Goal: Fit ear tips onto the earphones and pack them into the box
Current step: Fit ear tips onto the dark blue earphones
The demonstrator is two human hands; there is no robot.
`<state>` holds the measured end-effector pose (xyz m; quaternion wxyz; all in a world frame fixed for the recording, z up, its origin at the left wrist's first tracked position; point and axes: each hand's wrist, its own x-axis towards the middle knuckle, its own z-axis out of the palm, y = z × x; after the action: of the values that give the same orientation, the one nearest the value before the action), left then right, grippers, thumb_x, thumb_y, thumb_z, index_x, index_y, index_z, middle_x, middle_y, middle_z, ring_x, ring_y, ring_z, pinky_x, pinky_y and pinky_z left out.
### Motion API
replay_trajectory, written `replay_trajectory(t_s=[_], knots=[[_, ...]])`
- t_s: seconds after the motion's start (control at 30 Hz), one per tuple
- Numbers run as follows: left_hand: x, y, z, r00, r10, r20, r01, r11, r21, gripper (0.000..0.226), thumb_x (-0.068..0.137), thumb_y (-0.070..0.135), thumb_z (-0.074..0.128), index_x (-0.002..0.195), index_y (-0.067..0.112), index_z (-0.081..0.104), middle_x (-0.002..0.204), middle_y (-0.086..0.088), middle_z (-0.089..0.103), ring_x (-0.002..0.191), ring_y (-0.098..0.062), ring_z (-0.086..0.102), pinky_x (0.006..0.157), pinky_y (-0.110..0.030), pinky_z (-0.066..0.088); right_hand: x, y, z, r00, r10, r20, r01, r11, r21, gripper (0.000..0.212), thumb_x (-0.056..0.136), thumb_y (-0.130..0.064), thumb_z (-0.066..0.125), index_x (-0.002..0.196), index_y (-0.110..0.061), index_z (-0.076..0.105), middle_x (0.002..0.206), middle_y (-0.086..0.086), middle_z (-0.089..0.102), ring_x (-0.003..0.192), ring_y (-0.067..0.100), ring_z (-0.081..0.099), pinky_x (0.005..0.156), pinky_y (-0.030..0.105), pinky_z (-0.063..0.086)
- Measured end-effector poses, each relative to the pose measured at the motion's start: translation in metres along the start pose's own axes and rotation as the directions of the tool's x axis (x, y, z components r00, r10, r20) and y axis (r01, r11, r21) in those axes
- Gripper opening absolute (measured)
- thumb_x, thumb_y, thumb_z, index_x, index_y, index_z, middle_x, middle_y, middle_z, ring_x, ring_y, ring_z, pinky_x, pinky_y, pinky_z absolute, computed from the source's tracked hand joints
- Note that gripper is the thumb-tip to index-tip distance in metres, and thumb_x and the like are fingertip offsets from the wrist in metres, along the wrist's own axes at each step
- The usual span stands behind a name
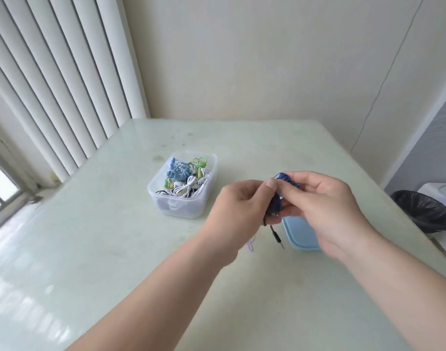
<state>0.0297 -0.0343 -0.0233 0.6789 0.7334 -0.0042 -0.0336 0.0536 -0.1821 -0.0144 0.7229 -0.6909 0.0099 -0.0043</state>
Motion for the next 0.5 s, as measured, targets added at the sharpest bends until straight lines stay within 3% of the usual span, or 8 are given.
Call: replay_trajectory(t_s=[0.1, 0.17, 0.3, 0.43, 0.5], knots=[[0.005, 0.016, -0.030, 0.997, 0.037, -0.062, -0.033, 0.998, 0.061, 0.017, 0.099, 0.024, 0.067, 0.105, 0.012, 0.077, 0.093, -0.008, 0.080, 0.083, -0.017, 0.078, 0.094, -0.043, 0.061, 0.015, -0.012, 0.029, 0.997, -0.010, 0.070, 0.013, 0.999, -0.042, 0.008, 0.093, -0.016, 0.074, 0.099, -0.012, 0.079, 0.087, 0.012, 0.078, 0.068, 0.026, 0.069, 0.063, 0.032, 0.058], [0.008, 0.028, -0.053, 0.986, 0.074, -0.149, -0.059, 0.993, 0.107, 0.012, 0.097, 0.017, 0.067, 0.103, 0.014, 0.078, 0.087, -0.012, 0.079, 0.072, -0.016, 0.072, 0.089, -0.037, 0.061, 0.024, -0.018, 0.048, 0.994, -0.013, 0.108, 0.024, 0.995, -0.102, 0.019, 0.100, -0.028, 0.065, 0.096, -0.016, 0.079, 0.092, 0.003, 0.079, 0.072, 0.017, 0.064, 0.063, 0.033, 0.053], [0.025, 0.046, -0.101, 0.930, 0.111, -0.351, -0.074, 0.990, 0.117, 0.007, 0.094, 0.012, 0.070, 0.092, 0.010, 0.076, 0.080, -0.015, 0.077, 0.072, -0.021, 0.071, 0.088, -0.039, 0.060, 0.033, -0.025, 0.073, 0.991, 0.028, 0.128, -0.011, 0.991, -0.131, 0.017, 0.103, -0.032, 0.059, 0.097, -0.023, 0.072, 0.107, 0.002, 0.074, 0.080, 0.017, 0.065, 0.065, 0.036, 0.052], [0.051, 0.038, -0.131, 0.920, 0.043, -0.389, 0.120, 0.915, 0.386, 0.016, 0.090, 0.015, 0.069, 0.088, -0.001, 0.072, 0.071, -0.015, 0.075, 0.051, -0.012, 0.067, 0.052, -0.017, 0.047, 0.030, -0.019, 0.081, 0.983, 0.096, 0.154, -0.077, 0.989, -0.126, 0.016, 0.101, -0.026, 0.063, 0.095, -0.015, 0.072, 0.110, 0.012, 0.074, 0.076, 0.018, 0.066, 0.058, 0.035, 0.050], [0.060, 0.025, -0.133, 0.932, -0.021, -0.363, 0.225, 0.817, 0.530, 0.015, 0.078, 0.015, 0.070, 0.076, 0.001, 0.068, 0.065, -0.017, 0.070, 0.046, -0.018, 0.062, 0.050, -0.019, 0.044, 0.027, -0.014, 0.081, 0.979, 0.129, 0.161, -0.105, 0.984, -0.146, 0.015, 0.100, -0.024, 0.064, 0.096, -0.012, 0.073, 0.108, 0.014, 0.074, 0.073, 0.018, 0.067, 0.056, 0.034, 0.050]])
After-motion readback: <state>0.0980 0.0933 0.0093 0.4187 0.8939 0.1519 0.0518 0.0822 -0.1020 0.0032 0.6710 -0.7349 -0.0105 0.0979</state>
